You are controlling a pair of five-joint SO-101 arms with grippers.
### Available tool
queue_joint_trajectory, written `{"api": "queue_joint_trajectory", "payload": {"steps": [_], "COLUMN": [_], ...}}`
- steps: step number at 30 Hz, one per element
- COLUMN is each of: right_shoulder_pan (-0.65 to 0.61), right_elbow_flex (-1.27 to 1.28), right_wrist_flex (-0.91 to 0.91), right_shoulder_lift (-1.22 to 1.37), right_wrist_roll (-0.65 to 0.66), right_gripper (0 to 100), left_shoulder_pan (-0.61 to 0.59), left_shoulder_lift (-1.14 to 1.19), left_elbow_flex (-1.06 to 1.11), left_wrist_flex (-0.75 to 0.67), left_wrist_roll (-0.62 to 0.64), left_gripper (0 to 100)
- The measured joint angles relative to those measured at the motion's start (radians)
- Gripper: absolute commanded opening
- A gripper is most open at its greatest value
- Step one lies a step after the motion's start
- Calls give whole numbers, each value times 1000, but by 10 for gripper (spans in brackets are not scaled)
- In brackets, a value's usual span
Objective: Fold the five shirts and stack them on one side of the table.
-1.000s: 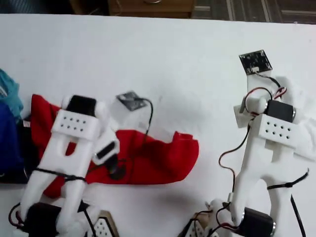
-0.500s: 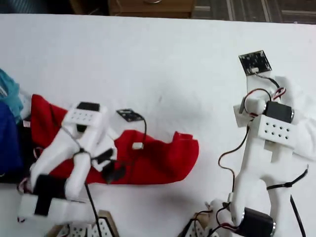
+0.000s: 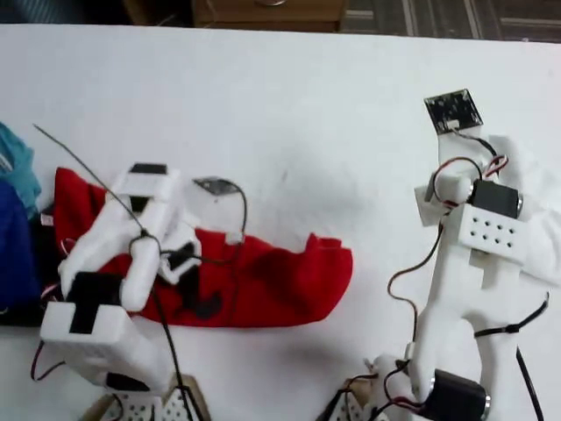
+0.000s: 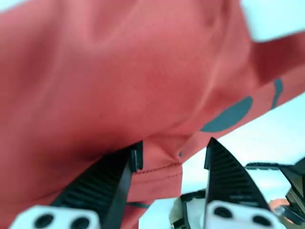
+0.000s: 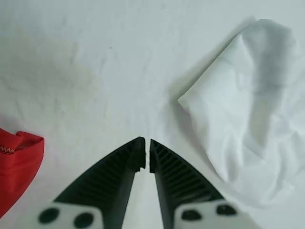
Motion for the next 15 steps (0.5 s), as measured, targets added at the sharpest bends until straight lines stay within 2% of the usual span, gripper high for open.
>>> {"api": "queue_joint_trajectory", "payload": {"steps": [6, 13, 15], "right_shoulder_pan": [0, 0, 0], "right_elbow_flex": [3, 3, 3], "right_wrist_flex": [0, 0, 0], "right_shoulder_lift": [0, 0, 0], "right_wrist_roll": [0, 0, 0], "right_gripper": [19, 19, 19], "left_shoulder_pan": [0, 0, 0], "left_shoulder_lift": [3, 3, 3], "left_elbow_flex": [-14, -35, -75], "left_wrist_flex": [-9, -11, -11], "left_wrist_roll": [8, 12, 51], "left_gripper": [28, 25, 25]}}
